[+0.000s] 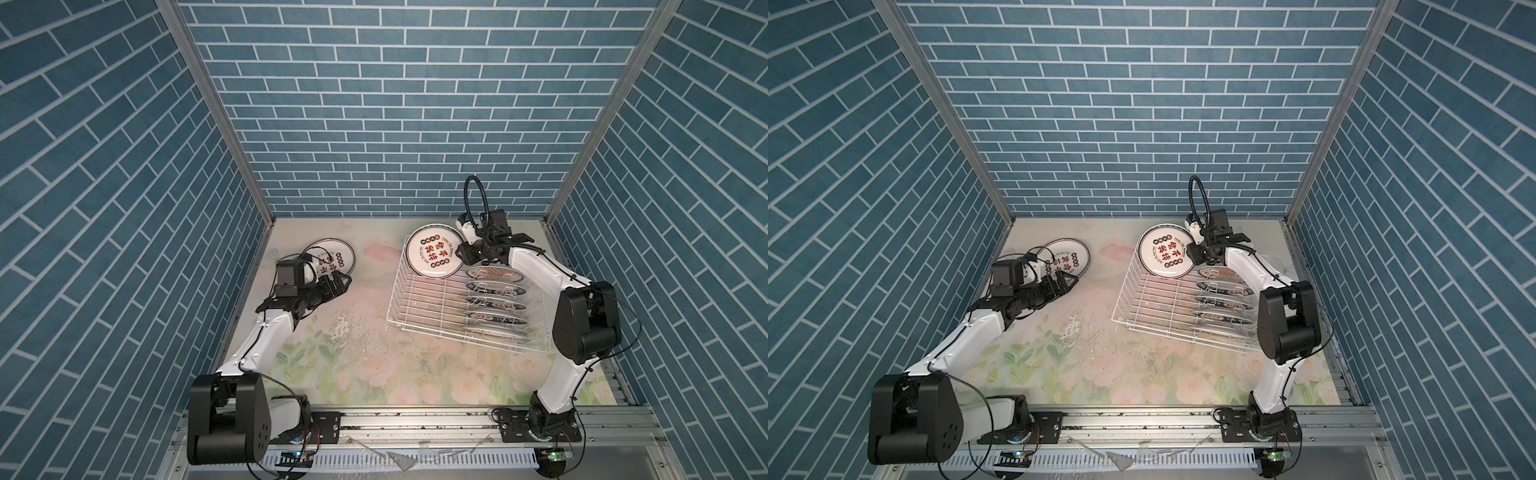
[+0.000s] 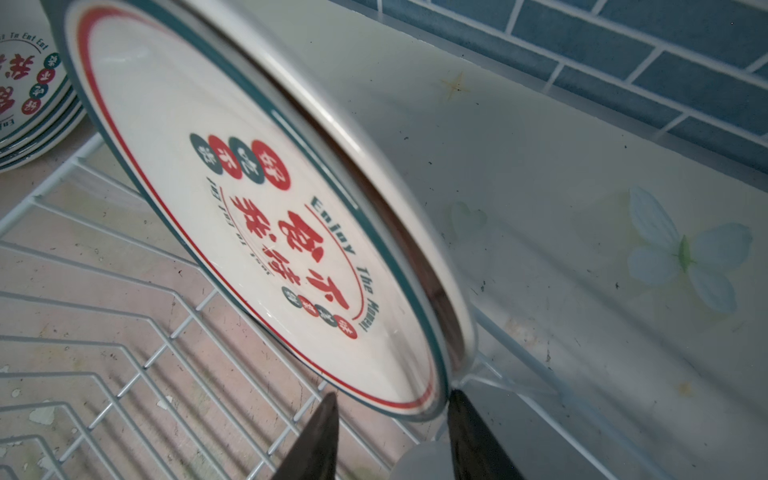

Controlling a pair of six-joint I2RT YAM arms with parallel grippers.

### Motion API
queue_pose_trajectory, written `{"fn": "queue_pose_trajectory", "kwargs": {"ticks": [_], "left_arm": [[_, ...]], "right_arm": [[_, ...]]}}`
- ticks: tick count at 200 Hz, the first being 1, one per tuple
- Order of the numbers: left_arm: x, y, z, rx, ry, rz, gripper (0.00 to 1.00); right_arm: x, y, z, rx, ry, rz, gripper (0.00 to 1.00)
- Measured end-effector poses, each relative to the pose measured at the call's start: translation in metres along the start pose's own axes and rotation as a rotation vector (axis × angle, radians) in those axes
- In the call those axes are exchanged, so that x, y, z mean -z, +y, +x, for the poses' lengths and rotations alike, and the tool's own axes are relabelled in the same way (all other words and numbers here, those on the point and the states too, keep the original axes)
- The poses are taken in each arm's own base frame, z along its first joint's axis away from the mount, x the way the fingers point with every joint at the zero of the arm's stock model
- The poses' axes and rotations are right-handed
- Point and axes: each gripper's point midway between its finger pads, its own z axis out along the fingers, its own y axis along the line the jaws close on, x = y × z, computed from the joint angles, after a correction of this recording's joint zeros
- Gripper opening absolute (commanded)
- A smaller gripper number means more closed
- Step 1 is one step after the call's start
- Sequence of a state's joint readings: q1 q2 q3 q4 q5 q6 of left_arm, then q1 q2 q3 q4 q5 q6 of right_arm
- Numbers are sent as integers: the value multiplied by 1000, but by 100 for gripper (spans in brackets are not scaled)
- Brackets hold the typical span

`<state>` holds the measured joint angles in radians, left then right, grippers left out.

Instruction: Unload the plates from the dish rack

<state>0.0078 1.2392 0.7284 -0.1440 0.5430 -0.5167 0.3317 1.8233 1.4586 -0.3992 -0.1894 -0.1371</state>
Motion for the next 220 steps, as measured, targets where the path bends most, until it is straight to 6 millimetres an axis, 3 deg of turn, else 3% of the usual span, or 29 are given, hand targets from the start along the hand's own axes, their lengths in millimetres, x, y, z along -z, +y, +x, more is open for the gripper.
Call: {"fn": "queue_pose_trajectory", "kwargs": {"ticks": [220], "left_arm": [[1, 0, 0, -1, -2, 0, 99]], "right_arm": [[-7, -9, -4, -26, -32, 33, 44]]}}
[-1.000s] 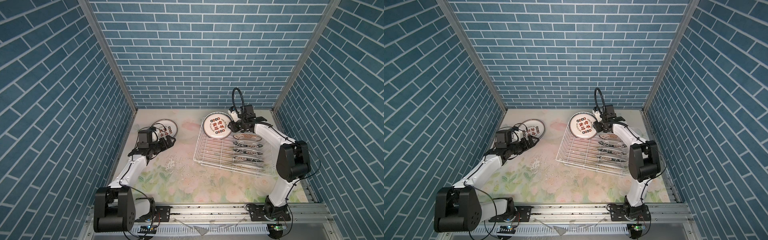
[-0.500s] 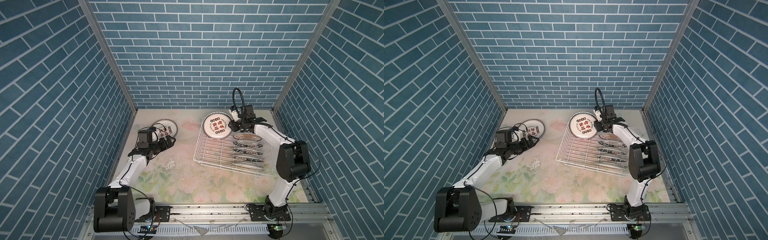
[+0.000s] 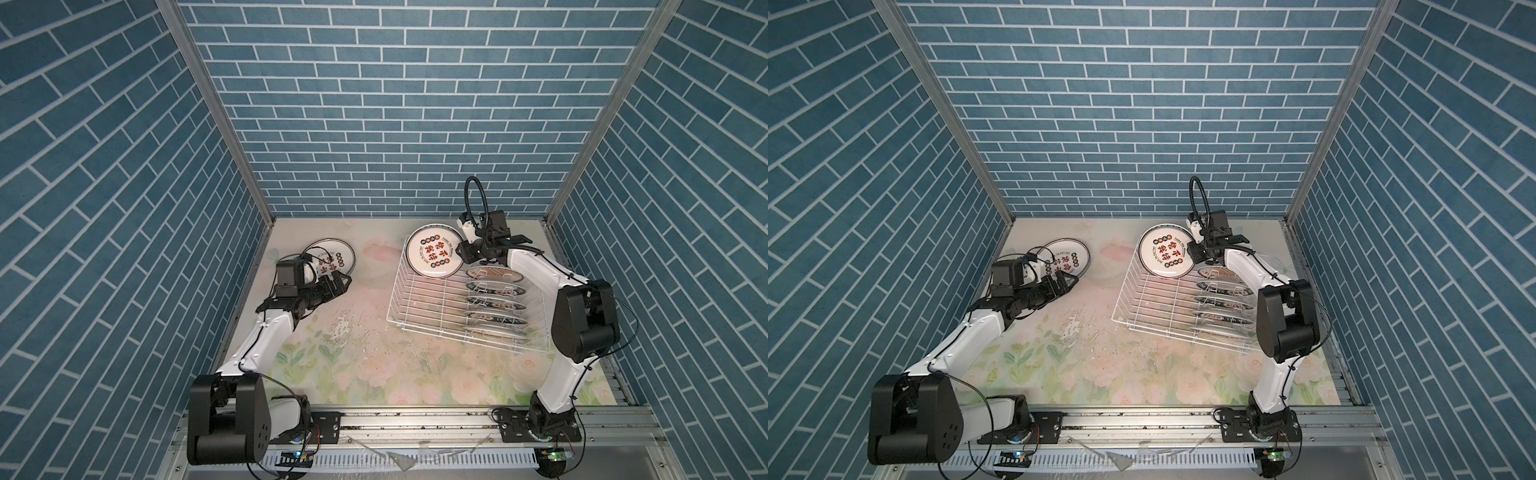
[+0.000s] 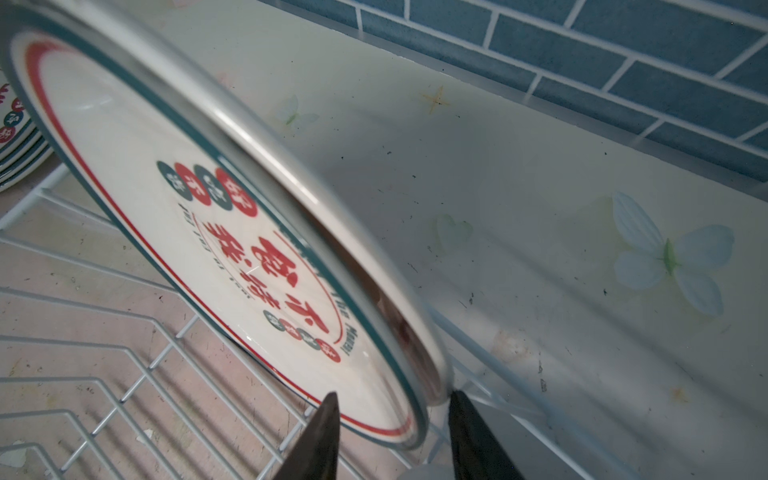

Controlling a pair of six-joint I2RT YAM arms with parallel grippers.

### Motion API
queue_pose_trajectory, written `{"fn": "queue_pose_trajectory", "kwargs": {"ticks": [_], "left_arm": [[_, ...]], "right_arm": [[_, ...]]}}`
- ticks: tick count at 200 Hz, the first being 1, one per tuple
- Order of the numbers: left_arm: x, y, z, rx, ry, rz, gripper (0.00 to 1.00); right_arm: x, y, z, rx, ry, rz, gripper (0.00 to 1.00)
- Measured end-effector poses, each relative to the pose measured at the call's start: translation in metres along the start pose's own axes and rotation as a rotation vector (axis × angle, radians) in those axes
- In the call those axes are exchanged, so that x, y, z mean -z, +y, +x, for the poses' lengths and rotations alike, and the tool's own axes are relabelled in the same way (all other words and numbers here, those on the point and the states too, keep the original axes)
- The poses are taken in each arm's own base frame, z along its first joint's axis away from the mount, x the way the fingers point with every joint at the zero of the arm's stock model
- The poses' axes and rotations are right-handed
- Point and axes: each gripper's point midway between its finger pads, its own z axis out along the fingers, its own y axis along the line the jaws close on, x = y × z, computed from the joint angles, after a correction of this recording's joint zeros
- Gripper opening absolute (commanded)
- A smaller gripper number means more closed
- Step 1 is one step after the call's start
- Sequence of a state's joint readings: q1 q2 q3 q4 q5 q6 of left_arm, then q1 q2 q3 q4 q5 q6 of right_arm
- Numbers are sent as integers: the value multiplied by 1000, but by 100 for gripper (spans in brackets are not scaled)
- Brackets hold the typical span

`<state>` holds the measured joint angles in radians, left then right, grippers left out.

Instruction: Unload the plates from the dish rack

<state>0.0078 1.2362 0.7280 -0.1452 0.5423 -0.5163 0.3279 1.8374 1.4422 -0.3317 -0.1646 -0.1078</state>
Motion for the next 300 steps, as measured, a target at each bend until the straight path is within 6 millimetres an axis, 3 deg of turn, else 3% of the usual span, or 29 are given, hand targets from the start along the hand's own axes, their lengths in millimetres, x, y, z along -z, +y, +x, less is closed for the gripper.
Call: {"fn": "queue_pose_trajectory", "kwargs": {"ticks": [187, 225, 300], "left_arm": [[4, -1, 1, -1, -4, -3, 99], [4, -1, 0, -1, -5, -4, 99], [4, 0, 1, -1, -4, -5, 99]], "right_arm": [[-8, 10, 7, -33, -10, -81, 43], [-8, 12, 8, -35, -10, -99, 37], [-2, 18, 11, -38, -3, -125, 37]]}}
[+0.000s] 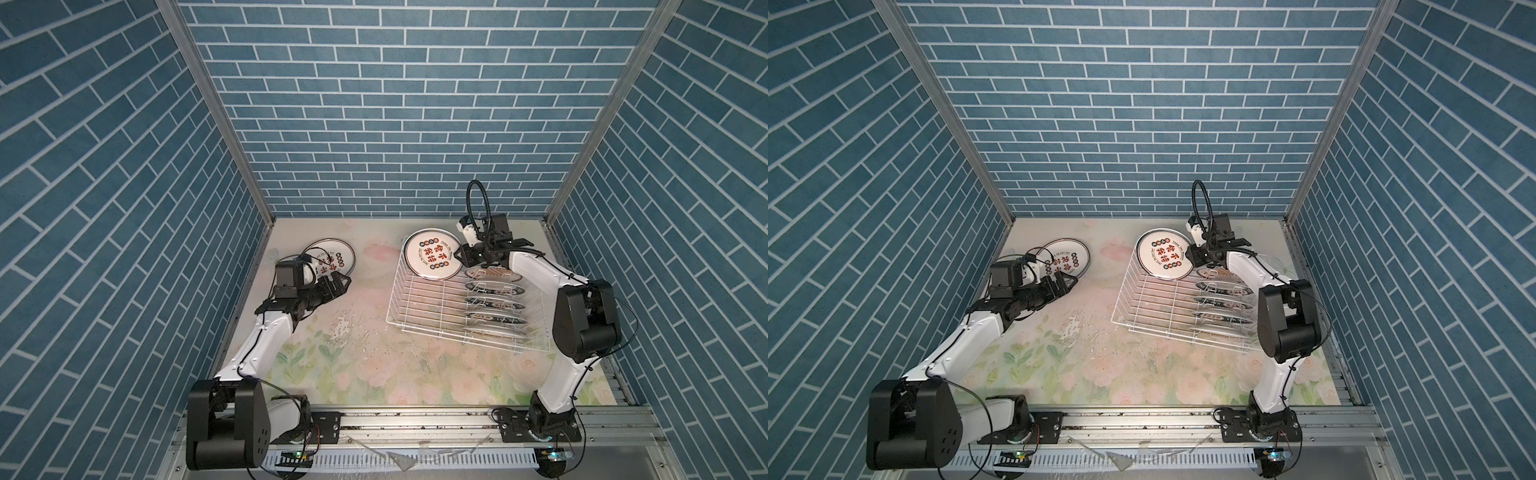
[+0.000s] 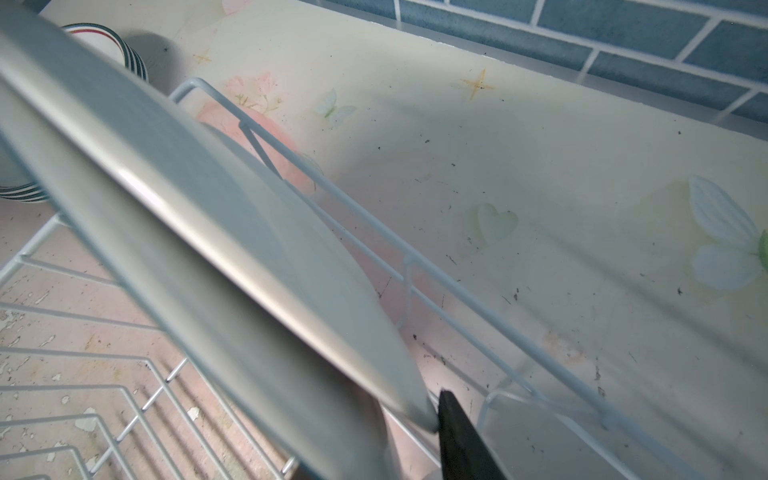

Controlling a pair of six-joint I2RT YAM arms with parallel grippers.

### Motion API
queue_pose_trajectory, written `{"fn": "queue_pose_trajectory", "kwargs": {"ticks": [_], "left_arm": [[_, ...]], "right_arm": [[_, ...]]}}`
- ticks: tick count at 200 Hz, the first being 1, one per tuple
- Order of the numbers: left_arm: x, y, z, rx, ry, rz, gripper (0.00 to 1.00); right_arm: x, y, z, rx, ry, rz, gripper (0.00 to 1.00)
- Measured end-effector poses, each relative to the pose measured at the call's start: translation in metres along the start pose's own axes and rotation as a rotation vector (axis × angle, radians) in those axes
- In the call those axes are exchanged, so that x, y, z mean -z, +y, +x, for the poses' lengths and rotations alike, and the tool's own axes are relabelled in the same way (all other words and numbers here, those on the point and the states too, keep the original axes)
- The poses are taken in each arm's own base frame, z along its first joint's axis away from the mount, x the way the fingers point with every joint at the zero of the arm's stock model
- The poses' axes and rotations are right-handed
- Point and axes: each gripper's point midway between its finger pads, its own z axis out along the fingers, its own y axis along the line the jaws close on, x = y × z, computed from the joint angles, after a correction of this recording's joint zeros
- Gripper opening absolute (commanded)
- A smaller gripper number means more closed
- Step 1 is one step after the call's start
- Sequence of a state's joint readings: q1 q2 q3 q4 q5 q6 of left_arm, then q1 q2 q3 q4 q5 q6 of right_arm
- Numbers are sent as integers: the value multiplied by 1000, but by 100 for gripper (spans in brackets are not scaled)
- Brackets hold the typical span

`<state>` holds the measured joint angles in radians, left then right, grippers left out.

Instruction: Unload the plates from the dish rack

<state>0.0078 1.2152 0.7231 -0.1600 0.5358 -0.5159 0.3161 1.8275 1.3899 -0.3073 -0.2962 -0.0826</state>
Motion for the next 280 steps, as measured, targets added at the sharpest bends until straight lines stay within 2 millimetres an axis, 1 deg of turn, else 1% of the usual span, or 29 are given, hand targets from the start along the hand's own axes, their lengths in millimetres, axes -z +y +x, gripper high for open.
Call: {"fn": "queue_pose_trajectory", "kwargs": {"ticks": [63, 101, 129, 171, 192, 280], "left_arm": [[0, 0, 0, 0, 0, 0, 99], [0, 0, 0, 1, 1, 0, 99], [0, 1, 1, 1, 1, -1, 99], [0, 0, 1, 1, 1, 0, 99], [0, 1, 1, 1, 1, 0, 99], [-1, 1, 1, 1, 2, -1, 99]], "right_arm": [[6, 8, 1, 4, 11, -13, 37], [6, 9, 2, 9, 16, -5, 37], [8, 14, 2, 14, 23, -9, 37], [21, 24, -5, 30, 4, -18, 36], [24, 28, -7, 36, -5, -22, 36], [24, 27, -7, 39, 1, -7, 37]]}}
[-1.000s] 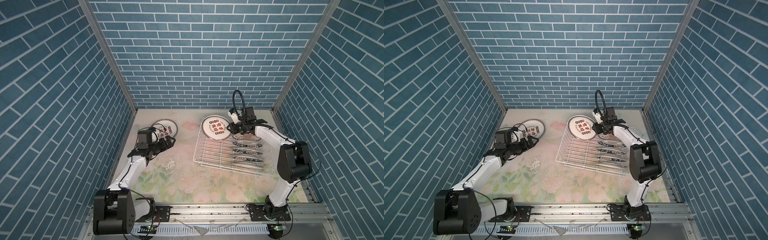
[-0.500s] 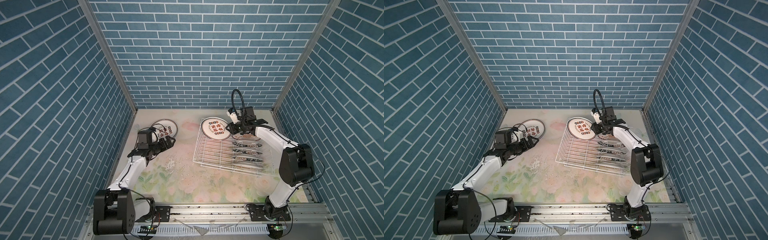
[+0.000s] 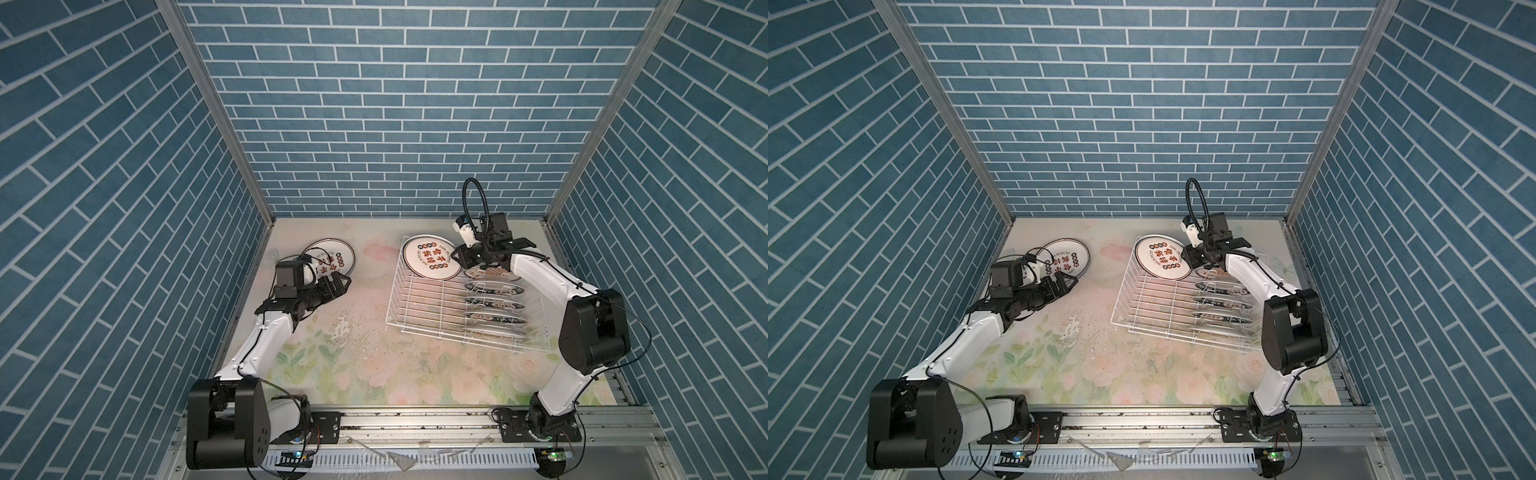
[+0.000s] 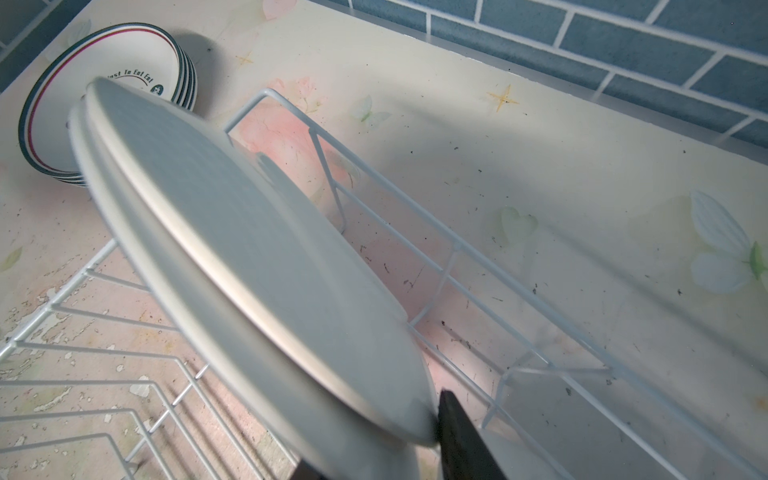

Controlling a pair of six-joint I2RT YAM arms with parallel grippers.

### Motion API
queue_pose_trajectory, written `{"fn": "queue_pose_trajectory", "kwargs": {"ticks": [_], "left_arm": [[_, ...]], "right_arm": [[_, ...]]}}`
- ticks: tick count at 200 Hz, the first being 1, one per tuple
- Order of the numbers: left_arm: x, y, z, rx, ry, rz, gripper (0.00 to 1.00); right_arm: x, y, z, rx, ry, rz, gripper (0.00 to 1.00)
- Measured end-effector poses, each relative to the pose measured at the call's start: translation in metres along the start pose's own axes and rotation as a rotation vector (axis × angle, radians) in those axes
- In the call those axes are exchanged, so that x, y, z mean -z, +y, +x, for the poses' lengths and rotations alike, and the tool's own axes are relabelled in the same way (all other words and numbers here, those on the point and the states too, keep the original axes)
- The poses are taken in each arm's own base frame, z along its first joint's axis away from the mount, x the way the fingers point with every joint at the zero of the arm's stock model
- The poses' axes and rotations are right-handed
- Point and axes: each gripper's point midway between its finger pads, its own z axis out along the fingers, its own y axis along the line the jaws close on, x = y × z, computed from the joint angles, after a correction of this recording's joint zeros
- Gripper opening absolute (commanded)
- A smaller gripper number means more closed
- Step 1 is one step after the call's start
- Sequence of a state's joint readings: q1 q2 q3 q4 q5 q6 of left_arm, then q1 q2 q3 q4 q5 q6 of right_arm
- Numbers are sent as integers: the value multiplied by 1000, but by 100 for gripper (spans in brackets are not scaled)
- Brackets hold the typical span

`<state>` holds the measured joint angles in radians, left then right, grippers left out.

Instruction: Unload the plates from the dish rack

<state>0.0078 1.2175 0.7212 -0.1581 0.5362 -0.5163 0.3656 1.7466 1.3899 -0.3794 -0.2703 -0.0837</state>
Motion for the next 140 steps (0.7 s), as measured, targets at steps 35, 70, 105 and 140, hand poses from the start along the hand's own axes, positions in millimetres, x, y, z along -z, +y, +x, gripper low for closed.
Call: {"fn": "queue_pose_trajectory", "kwargs": {"ticks": [35, 70, 105, 140], "left_arm": [[0, 0, 0, 0, 0, 0, 99], [0, 0, 0, 0, 0, 0, 99], [0, 0, 0, 0, 0, 0, 99], [0, 0, 0, 0, 0, 0, 99]], "right_arm": [[0, -2, 2, 2, 12, 16, 41], [0, -6, 2, 1, 17, 40, 43], [0, -7, 1, 1, 22, 48, 43], [-2, -8, 1, 0, 26, 50, 43]]}}
